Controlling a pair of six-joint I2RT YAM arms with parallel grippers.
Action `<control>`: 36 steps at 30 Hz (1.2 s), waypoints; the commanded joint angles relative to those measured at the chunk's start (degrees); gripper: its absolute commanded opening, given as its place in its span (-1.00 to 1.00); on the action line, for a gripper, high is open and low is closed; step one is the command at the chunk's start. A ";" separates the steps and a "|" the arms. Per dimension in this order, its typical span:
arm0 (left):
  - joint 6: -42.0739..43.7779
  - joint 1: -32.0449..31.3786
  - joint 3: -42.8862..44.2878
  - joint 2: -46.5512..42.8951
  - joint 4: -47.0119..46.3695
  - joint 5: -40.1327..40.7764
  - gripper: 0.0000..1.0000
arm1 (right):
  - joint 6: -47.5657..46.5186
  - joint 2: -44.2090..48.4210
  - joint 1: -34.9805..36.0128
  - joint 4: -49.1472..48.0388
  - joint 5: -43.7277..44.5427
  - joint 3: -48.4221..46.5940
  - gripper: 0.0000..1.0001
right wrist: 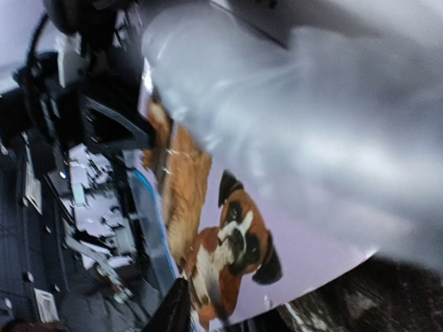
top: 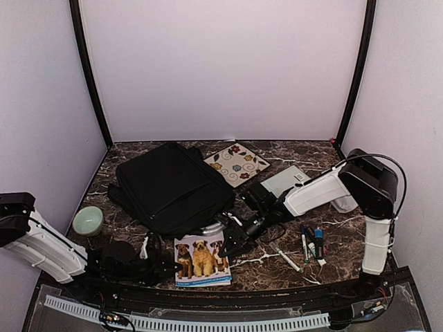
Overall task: Pack the student bag
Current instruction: Pass from the right arm to the left, then pass from the left arm to the right
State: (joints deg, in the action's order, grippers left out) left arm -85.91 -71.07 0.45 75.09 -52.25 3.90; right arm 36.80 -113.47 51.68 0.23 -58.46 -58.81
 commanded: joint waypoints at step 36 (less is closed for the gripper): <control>46.38 1.80 59.80 -8.61 74.30 -17.08 -1.00 | -53.47 30.61 -17.04 32.49 0.23 -15.24 0.69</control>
State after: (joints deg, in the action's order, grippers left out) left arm -50.81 -71.35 58.48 64.79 24.73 -14.00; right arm -14.48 -83.88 34.63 35.53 -54.83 -71.24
